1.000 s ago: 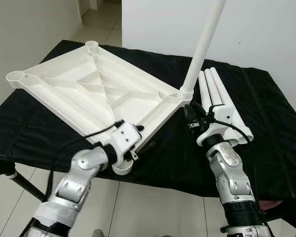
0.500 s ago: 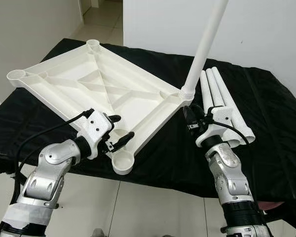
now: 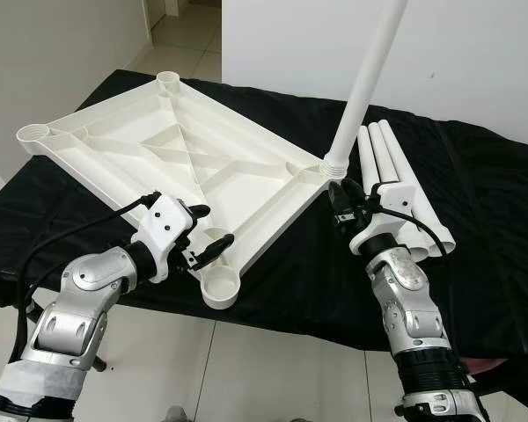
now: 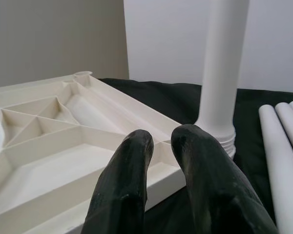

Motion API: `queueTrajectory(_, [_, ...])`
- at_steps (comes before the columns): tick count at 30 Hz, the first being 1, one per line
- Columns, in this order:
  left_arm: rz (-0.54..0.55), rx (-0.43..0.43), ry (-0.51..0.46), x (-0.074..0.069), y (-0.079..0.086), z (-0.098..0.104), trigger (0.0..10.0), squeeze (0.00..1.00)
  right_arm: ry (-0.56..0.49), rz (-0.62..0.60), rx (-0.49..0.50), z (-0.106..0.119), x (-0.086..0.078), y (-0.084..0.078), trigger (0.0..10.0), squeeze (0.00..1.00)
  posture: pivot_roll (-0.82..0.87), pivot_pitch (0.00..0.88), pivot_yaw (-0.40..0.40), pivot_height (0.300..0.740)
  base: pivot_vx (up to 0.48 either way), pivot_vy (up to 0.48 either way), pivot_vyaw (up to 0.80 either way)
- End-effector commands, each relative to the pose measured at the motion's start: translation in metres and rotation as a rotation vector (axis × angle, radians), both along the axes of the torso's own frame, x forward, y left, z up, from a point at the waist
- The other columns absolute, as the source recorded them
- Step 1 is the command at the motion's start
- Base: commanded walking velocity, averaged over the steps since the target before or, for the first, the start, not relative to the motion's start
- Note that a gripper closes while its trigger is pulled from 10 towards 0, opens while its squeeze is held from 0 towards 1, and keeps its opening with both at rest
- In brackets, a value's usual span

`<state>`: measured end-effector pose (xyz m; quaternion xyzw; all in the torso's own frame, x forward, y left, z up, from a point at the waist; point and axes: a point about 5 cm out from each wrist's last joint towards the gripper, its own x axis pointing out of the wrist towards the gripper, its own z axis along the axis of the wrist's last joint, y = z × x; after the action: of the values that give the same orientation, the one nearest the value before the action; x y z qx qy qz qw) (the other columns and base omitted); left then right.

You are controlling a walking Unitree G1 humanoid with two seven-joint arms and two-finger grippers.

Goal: Building children table

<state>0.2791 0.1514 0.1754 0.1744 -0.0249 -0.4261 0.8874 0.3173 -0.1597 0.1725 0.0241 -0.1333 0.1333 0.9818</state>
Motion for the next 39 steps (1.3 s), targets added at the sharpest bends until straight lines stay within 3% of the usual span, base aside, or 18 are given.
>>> queueTrajectory(1, [-0.012, -0.007, 0.000, 0.000, 0.000, 0.004, 10.0, 0.00, 0.001, -0.018, -0.004, 0.000, 0.002, -0.004, 10.0, 0.00, 0.02, 0.084, -0.069, 0.740, 0.000, 0.000, 0.00])
queueTrajectory(5, [-0.023, 0.001, 0.013, -0.002, 0.000, 0.001, 10.0, 0.00, -0.003, -0.013, -0.021, -0.001, 0.001, -0.004, 10.0, 0.00, 0.02, 0.037, -0.078, 0.740, 0.000, 0.000, 0.00])
queueTrajectory(15, [-0.062, 0.063, 0.044, -0.009, 0.004, -0.008, 10.0, 0.00, -0.008, -0.002, -0.022, -0.003, -0.001, -0.002, 10.0, 0.00, 0.02, 0.041, -0.066, 0.740, 0.000, 0.000, 0.00])
queueTrajectory(20, [-0.106, 0.098, 0.090, -0.016, 0.015, -0.009, 10.0, 0.00, -0.016, -0.007, -0.022, -0.001, -0.001, -0.004, 10.0, 0.00, 0.02, 0.056, -0.064, 0.740, 0.000, 0.000, 0.00])
queueTrajectory(24, [-0.149, 0.061, 0.181, -0.030, 0.026, -0.009, 10.0, 0.00, -0.008, -0.004, -0.032, -0.003, -0.004, -0.007, 10.0, 0.00, 0.02, 0.070, -0.066, 0.740, 0.000, 0.000, 0.00])
queueTrajectory(27, [-0.149, 0.061, 0.181, -0.030, 0.026, -0.009, 10.0, 0.00, -0.008, -0.004, -0.032, -0.003, -0.004, -0.007, 10.0, 0.00, 0.02, 0.070, -0.066, 0.740, 0.000, 0.000, 0.00])
queueTrajectory(33, [-0.169, 0.105, 0.262, -0.044, 0.037, -0.018, 10.0, 0.00, -0.009, -0.002, -0.045, -0.004, -0.004, -0.010, 10.0, 0.00, 0.03, 0.082, -0.065, 0.740, 0.000, 0.000, 0.00])
queueTrajectory(39, [-0.189, 0.160, 0.266, -0.049, 0.036, -0.027, 10.0, 0.00, -0.011, -0.003, -0.048, -0.003, -0.004, -0.011, 10.0, 0.00, 0.02, 0.083, -0.072, 0.740, 0.000, 0.000, 0.00])
